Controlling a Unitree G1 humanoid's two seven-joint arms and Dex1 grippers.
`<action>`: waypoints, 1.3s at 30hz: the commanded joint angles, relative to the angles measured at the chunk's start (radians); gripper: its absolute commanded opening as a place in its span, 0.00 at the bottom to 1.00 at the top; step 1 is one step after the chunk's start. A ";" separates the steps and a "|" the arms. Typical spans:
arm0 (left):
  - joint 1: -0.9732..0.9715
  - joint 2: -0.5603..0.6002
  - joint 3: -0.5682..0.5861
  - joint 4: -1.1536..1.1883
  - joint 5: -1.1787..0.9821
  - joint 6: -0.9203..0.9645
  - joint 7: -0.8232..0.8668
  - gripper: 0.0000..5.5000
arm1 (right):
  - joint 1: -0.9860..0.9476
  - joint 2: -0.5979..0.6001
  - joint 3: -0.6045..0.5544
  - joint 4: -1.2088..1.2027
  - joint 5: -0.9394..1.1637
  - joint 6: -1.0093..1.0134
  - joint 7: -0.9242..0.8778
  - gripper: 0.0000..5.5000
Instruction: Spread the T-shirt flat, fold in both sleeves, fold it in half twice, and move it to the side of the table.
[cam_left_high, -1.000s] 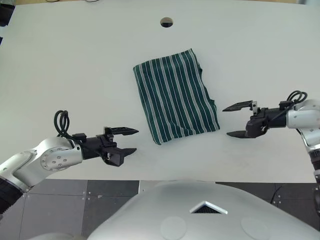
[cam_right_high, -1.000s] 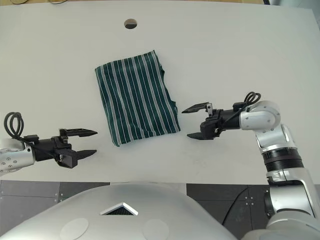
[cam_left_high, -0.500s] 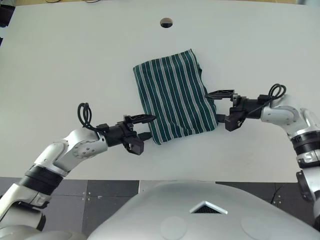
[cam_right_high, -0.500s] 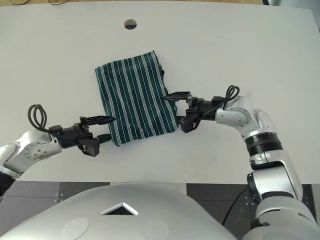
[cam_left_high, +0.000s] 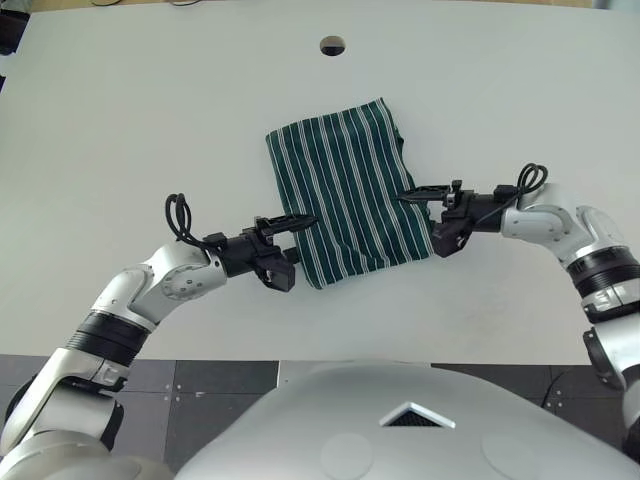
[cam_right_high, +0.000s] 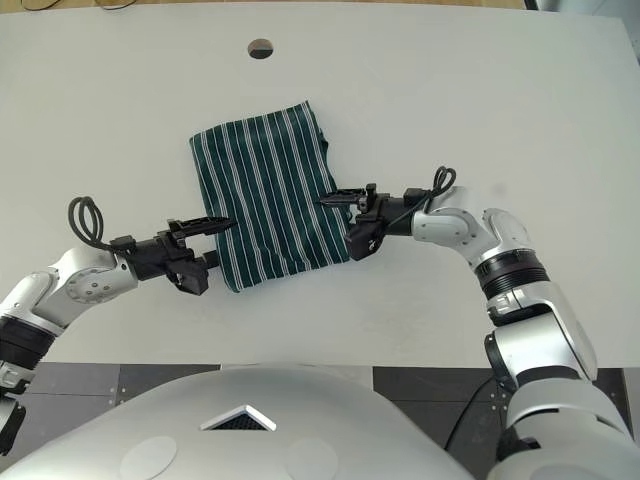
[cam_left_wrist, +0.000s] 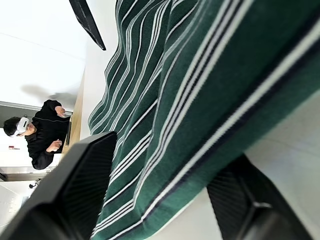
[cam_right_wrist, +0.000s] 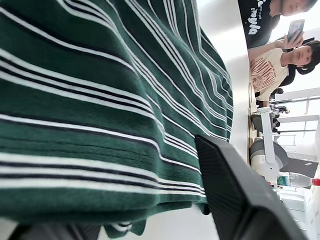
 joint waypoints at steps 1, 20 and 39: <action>0.031 -0.007 -0.032 0.039 0.042 0.009 -0.055 0.42 | 0.027 -0.029 0.044 0.034 -0.046 0.048 0.050 0.36; 0.087 0.025 -0.047 -0.116 -0.241 0.092 -0.282 0.02 | 0.101 -0.087 0.038 -0.182 0.356 0.194 0.286 0.02; 0.389 0.186 0.147 -0.652 -0.841 0.475 -0.591 0.02 | 0.263 -0.356 -0.117 -0.922 0.833 0.857 0.684 0.02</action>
